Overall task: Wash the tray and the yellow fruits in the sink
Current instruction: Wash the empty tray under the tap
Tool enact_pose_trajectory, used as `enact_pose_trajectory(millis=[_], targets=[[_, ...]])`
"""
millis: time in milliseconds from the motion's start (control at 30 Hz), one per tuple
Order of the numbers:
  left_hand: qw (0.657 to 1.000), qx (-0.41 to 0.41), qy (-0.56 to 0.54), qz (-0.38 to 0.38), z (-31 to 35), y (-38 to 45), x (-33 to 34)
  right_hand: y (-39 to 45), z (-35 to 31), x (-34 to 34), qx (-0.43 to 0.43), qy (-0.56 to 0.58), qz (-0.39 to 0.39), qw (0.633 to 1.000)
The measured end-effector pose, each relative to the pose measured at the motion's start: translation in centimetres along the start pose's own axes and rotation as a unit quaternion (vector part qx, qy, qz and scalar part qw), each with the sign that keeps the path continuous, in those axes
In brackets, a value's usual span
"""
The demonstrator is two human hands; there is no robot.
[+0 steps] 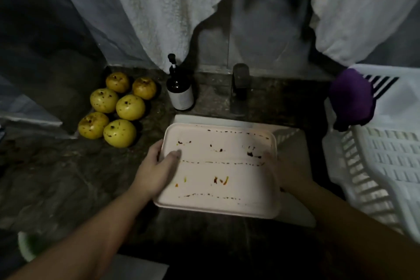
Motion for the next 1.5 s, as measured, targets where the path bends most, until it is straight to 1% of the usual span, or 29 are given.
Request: enact_pose_trajectory(millis=[67,100,167,233,267,300,400,533,733,867,967,1100,1200,1267,1367,1433,1500], targets=[[1.000,0.001,-0.010,-0.001,0.7,0.8,1.0,1.0,0.2,-1.1,0.035,0.033,0.055,0.997],[1.000,0.003,-0.013,-0.003,1.0,1.3,1.5,1.2,0.5,-1.8,0.058,0.033,0.089,0.994],[1.000,0.009,-0.014,-0.008,1.6,2.6,2.5,1.8,0.6,-2.7,0.079,0.049,0.132,0.987],[1.000,0.019,-0.016,-0.015,2.1,4.0,3.4,2.3,0.2,-3.3,0.067,0.089,0.156,0.981],[0.999,0.027,-0.017,-0.014,2.1,4.9,4.0,3.0,0.0,-3.6,0.045,0.091,0.168,0.981],[0.999,0.033,-0.016,-0.010,2.2,5.3,4.1,3.2,-0.4,-4.0,0.027,0.079,0.171,0.982],[0.999,0.050,-0.004,0.006,1.6,6.9,4.7,4.0,0.0,-3.9,0.023,0.046,0.159,0.986],[0.997,0.067,0.030,0.012,1.5,8.0,5.1,4.4,0.7,-3.8,-0.002,0.049,0.168,0.985],[0.995,0.078,0.054,-0.013,1.6,8.8,6.3,5.5,2.5,-4.6,0.038,0.063,0.185,0.980],[0.994,0.094,0.060,-0.013,1.4,9.8,6.7,6.3,2.3,-5.1,0.039,-0.010,0.191,0.981],[0.994,0.101,0.045,-0.003,1.7,10.1,6.5,6.2,2.3,-5.7,0.060,-0.023,0.210,0.976],[0.989,0.139,0.040,-0.007,2.8,9.1,6.0,4.7,1.3,-6.0,0.008,-0.079,0.222,0.972],[0.987,0.155,0.033,-0.015,3.9,7.5,5.6,3.0,0.3,-5.6,-0.014,-0.061,0.222,0.973],[0.989,0.145,0.016,-0.011,4.6,6.3,5.1,1.8,-0.7,-5.3,-0.021,-0.065,0.218,0.973],[0.995,0.066,-0.059,-0.043,4.3,5.7,5.0,1.3,-1.5,-6.0,-0.007,-0.083,0.234,0.969],[0.992,0.032,-0.104,-0.061,4.1,5.6,5.3,1.4,-1.7,-6.2,-0.005,-0.077,0.232,0.970],[0.993,0.021,-0.098,-0.060,4.1,6.0,5.6,2.0,-1.3,-6.4,0.007,-0.080,0.220,0.972]])
Point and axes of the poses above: each hand's wrist, its own y-axis towards the middle knuckle, its own x-axis out of the palm, z = x × y, the point moved 9 cm from there along y, towards the middle knuckle, and after that the axes turned 6 degrees about -x, right-handed, at the moved point
